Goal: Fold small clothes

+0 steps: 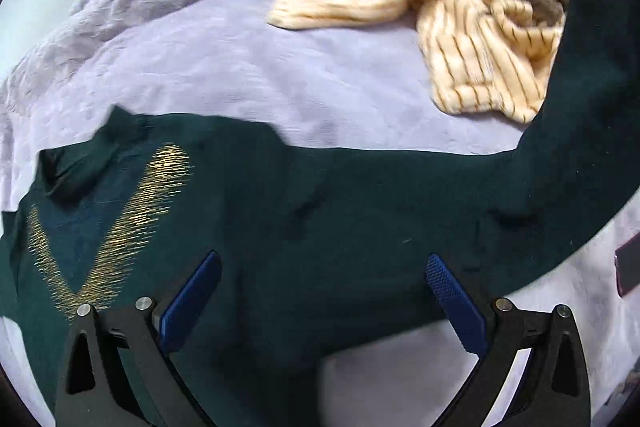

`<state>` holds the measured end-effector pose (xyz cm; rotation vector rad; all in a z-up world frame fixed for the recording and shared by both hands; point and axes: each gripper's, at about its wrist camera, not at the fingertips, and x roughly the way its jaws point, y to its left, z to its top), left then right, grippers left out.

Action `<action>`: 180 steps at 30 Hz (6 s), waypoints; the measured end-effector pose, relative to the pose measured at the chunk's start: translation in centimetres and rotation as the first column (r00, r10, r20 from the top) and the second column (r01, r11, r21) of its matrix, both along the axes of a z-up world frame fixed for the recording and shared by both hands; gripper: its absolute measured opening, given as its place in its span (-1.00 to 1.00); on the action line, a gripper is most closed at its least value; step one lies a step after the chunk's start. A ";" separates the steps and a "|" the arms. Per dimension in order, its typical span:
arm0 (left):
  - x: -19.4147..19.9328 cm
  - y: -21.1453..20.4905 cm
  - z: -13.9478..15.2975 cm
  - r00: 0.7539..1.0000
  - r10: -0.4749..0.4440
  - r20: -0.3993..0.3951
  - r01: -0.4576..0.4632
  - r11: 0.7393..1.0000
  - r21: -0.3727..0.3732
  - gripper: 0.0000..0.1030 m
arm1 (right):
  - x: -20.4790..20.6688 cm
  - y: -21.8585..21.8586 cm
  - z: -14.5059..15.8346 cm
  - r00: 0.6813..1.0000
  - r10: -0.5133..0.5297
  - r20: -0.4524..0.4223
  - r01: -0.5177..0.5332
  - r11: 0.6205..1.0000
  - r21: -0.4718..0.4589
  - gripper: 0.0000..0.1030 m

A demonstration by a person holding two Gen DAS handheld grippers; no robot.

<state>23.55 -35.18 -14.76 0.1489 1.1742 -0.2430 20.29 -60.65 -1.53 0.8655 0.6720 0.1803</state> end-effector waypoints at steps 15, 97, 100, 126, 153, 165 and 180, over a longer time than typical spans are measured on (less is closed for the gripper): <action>-5.2 28.3 3.3 0.971 0.239 0.015 -0.239 0.971 0.007 1.00 | 6.5 28.3 0.8 0.947 0.320 0.019 -0.319 0.946 -0.054 -0.91; 1.4 35.8 -5.0 0.957 0.279 -0.081 -0.273 0.959 0.082 1.00 | 17.9 18.8 -18.2 0.808 0.036 -0.587 -0.344 0.839 -0.421 -0.94; 1.4 35.6 -4.9 0.957 0.278 -0.083 -0.270 0.959 0.088 1.00 | 16.0 17.1 -17.1 0.840 0.066 -0.539 -0.283 0.900 -0.331 -0.90; 1.3 34.7 -5.2 0.956 0.281 -0.079 -0.273 0.957 0.101 1.00 | 17.1 22.1 -19.3 0.739 0.120 -0.663 -0.528 0.714 -0.459 -0.87; 2.5 35.4 -5.2 0.951 0.292 -0.102 -0.279 0.952 0.124 1.00 | -0.7 21.5 -21.5 0.772 0.189 -0.606 -0.219 0.975 0.024 -0.78; 2.0 35.7 -2.9 0.960 0.274 -0.057 -0.265 0.955 0.133 1.00 | 7.9 25.1 -12.8 0.819 0.349 -0.455 -0.490 0.838 -0.239 -0.02; 2.1 39.0 -4.4 0.951 0.301 -0.069 -0.293 0.950 0.106 1.00 | 15.8 38.9 -19.4 0.484 0.551 -0.680 -0.873 0.248 -0.420 -0.93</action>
